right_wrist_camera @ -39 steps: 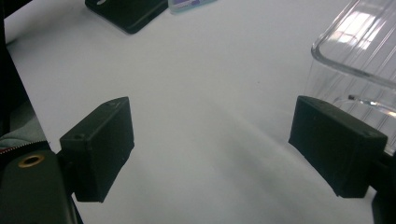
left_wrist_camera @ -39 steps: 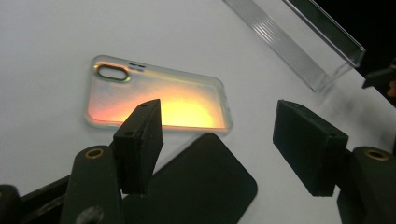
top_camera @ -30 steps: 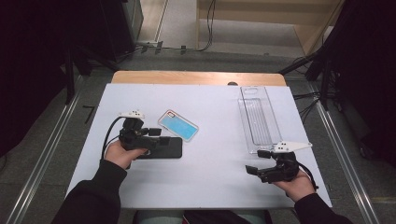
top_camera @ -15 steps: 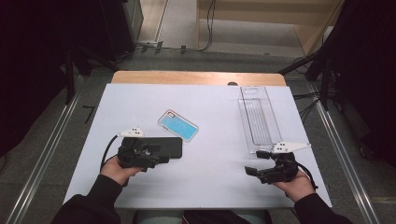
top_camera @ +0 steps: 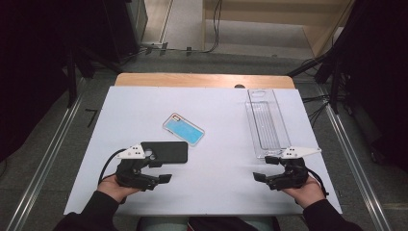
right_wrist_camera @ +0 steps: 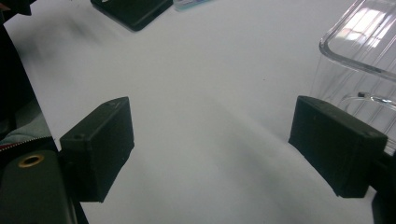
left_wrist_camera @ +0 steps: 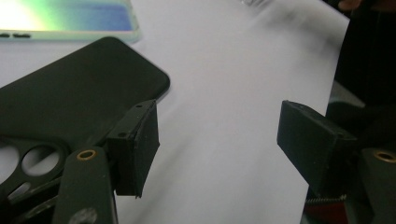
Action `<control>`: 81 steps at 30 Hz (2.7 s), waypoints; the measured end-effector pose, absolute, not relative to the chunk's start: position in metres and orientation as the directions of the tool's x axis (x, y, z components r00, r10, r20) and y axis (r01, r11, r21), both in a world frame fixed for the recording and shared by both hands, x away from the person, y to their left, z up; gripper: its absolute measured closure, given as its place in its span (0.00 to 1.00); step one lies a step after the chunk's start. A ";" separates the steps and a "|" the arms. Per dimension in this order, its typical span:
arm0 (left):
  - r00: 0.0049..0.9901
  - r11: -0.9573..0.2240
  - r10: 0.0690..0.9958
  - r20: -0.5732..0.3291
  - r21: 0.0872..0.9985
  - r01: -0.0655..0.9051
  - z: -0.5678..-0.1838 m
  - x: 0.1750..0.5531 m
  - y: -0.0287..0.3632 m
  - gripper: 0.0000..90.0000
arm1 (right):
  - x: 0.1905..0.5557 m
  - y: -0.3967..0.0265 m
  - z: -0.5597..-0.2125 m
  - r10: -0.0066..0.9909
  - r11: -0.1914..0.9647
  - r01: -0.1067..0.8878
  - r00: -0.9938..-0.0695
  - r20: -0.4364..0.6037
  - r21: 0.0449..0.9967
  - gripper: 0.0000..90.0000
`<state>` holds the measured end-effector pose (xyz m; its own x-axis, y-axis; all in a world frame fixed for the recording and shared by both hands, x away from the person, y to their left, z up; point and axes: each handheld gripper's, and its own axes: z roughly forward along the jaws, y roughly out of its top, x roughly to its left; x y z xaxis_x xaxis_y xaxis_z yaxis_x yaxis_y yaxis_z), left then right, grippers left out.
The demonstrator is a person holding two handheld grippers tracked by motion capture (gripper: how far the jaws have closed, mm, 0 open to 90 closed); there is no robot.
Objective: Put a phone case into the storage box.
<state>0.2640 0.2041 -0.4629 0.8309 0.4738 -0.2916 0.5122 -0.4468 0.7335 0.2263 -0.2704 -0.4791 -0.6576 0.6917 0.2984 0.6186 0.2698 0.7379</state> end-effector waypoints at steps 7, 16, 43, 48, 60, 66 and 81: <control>0.798 -0.399 0.505 -0.330 0.731 0.554 -0.470 0.262 0.214 0.33 | 0.227 -0.269 -0.483 0.694 0.282 0.639 -0.650 0.308 0.715 0.13; 0.787 -0.387 0.508 -0.350 0.724 0.571 -0.467 0.264 0.214 0.33 | 0.228 -0.268 -0.483 0.687 0.282 0.640 -0.655 0.315 0.714 0.13; 0.764 -0.380 0.510 -0.396 0.693 0.613 -0.465 0.267 0.217 0.33 | 0.261 -0.216 -0.443 0.658 0.333 0.574 -0.710 0.252 0.748 0.13; 0.758 -0.378 0.521 -0.394 0.690 0.618 -0.465 0.267 0.219 0.33 | 0.270 -0.202 -0.438 0.657 0.325 0.572 -0.709 0.256 0.753 0.13; 0.757 -0.382 0.503 -0.417 0.678 0.627 -0.466 0.267 0.215 0.33 | 0.300 -0.176 -0.437 0.671 0.332 0.568 -0.703 0.234 0.754 0.13; 0.750 -0.366 0.506 -0.425 0.682 0.633 -0.466 0.268 0.217 0.33 | 0.314 -0.166 -0.439 0.650 0.339 0.560 -0.720 0.242 0.756 0.13; 0.749 -0.362 0.500 -0.434 0.682 0.636 -0.465 0.268 0.218 0.33 | 0.352 -0.128 -0.432 0.593 0.371 0.530 -0.767 0.244 0.763 0.13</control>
<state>0.2684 0.2184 -0.4653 0.7495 0.5002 -0.4337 0.6359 -0.3616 0.6818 0.3518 -0.1278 -0.4323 -0.7671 0.5933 0.2441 0.5297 0.3711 0.7627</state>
